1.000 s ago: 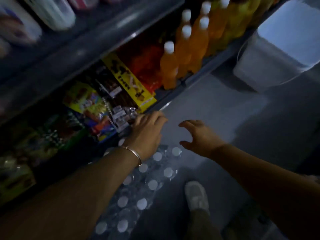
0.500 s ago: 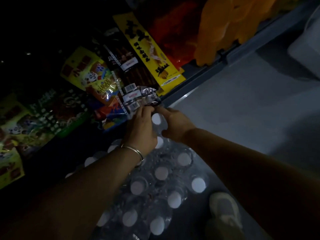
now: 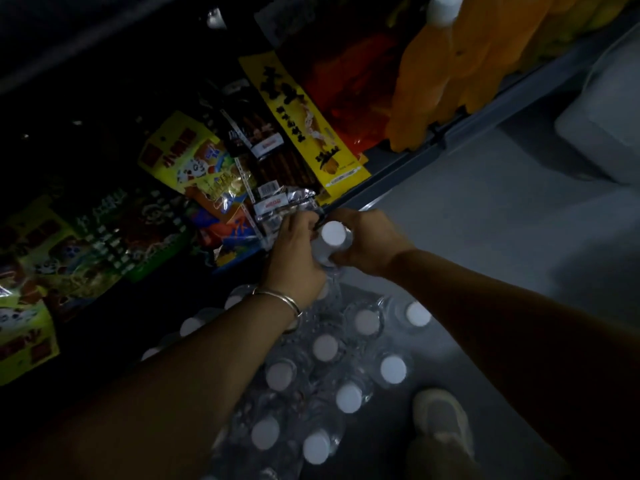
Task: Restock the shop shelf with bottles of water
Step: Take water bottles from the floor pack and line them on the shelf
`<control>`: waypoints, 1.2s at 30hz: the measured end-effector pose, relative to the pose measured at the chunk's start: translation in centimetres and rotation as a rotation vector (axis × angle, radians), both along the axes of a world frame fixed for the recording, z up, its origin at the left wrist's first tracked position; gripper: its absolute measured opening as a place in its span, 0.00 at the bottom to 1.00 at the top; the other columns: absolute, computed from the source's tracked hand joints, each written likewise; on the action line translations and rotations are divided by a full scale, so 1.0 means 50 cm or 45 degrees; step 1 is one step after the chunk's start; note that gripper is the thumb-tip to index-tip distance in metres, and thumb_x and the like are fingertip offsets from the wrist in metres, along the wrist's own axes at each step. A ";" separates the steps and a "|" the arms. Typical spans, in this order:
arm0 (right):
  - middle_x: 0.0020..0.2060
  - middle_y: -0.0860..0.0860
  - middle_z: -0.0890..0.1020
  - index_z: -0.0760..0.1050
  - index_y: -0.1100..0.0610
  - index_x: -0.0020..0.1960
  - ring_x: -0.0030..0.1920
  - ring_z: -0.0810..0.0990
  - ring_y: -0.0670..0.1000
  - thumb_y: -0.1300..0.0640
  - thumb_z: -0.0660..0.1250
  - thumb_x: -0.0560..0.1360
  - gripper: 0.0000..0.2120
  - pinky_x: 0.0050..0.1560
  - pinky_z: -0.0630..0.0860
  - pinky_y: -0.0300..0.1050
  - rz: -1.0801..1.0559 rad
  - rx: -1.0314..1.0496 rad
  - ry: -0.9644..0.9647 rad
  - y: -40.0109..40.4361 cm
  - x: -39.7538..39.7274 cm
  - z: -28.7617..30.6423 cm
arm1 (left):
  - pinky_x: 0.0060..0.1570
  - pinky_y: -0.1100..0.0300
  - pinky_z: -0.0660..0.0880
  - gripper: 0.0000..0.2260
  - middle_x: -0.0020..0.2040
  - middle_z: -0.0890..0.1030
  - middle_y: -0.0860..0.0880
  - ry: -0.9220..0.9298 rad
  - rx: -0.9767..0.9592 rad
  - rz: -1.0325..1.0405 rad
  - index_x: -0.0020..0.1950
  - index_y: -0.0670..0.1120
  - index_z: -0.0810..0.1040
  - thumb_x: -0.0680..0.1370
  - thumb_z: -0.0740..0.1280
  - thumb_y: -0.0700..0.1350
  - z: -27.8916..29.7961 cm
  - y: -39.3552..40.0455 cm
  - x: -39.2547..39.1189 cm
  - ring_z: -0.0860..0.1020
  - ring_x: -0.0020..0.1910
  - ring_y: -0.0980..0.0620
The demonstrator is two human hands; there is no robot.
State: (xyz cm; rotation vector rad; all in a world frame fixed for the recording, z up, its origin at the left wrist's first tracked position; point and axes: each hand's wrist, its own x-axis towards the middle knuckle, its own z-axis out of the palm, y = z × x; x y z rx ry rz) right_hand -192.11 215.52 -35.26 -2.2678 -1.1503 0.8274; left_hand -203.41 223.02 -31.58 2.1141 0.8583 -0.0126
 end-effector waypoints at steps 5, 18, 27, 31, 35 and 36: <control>0.47 0.53 0.82 0.77 0.53 0.56 0.48 0.79 0.55 0.52 0.75 0.65 0.20 0.43 0.75 0.48 -0.045 0.122 -0.019 -0.044 0.040 0.211 | 0.60 0.52 0.69 0.23 0.63 0.68 0.41 0.046 0.030 -0.095 0.64 0.41 0.67 0.71 0.67 0.32 0.153 -0.006 0.033 0.69 0.62 0.42; 0.26 0.46 0.69 0.68 0.50 0.27 0.28 0.68 0.46 0.52 0.78 0.64 0.18 0.30 0.64 0.40 -0.039 0.318 -0.155 -0.137 0.111 1.101 | 0.45 0.77 0.72 0.33 0.52 0.70 0.65 -0.220 -0.241 -0.517 0.55 0.60 0.62 0.64 0.76 0.36 0.954 -0.032 0.102 0.72 0.54 0.63; 0.40 0.61 0.84 0.83 0.57 0.41 0.42 0.82 0.59 0.59 0.77 0.65 0.06 0.40 0.77 0.48 -0.089 0.643 -0.195 -0.164 0.089 1.668 | 0.57 0.57 0.76 0.41 0.61 0.76 0.54 -0.476 -0.126 -0.518 0.66 0.52 0.66 0.58 0.82 0.49 1.473 -0.035 0.087 0.76 0.58 0.56; 0.32 0.56 0.77 0.78 0.63 0.37 0.35 0.77 0.53 0.62 0.73 0.68 0.05 0.37 0.75 0.46 -0.088 0.879 -0.036 -0.162 0.086 1.854 | 0.45 0.67 0.77 0.31 0.54 0.81 0.51 -0.648 0.029 -0.458 0.58 0.48 0.73 0.59 0.81 0.40 1.675 -0.030 0.092 0.80 0.47 0.61; 0.39 0.55 0.82 0.79 0.63 0.51 0.38 0.80 0.50 0.56 0.71 0.72 0.12 0.43 0.76 0.48 0.024 1.011 0.061 -0.157 0.099 1.988 | 0.52 0.56 0.78 0.28 0.49 0.84 0.50 -0.790 0.138 -0.317 0.53 0.48 0.76 0.56 0.81 0.46 1.837 -0.026 0.098 0.82 0.47 0.53; 0.42 0.55 0.83 0.78 0.63 0.54 0.40 0.81 0.51 0.56 0.71 0.72 0.14 0.45 0.78 0.50 0.072 0.993 0.040 -0.156 0.106 2.015 | 0.54 0.53 0.78 0.24 0.48 0.84 0.49 -0.827 0.150 -0.303 0.51 0.47 0.76 0.59 0.81 0.43 1.871 -0.024 0.102 0.82 0.48 0.51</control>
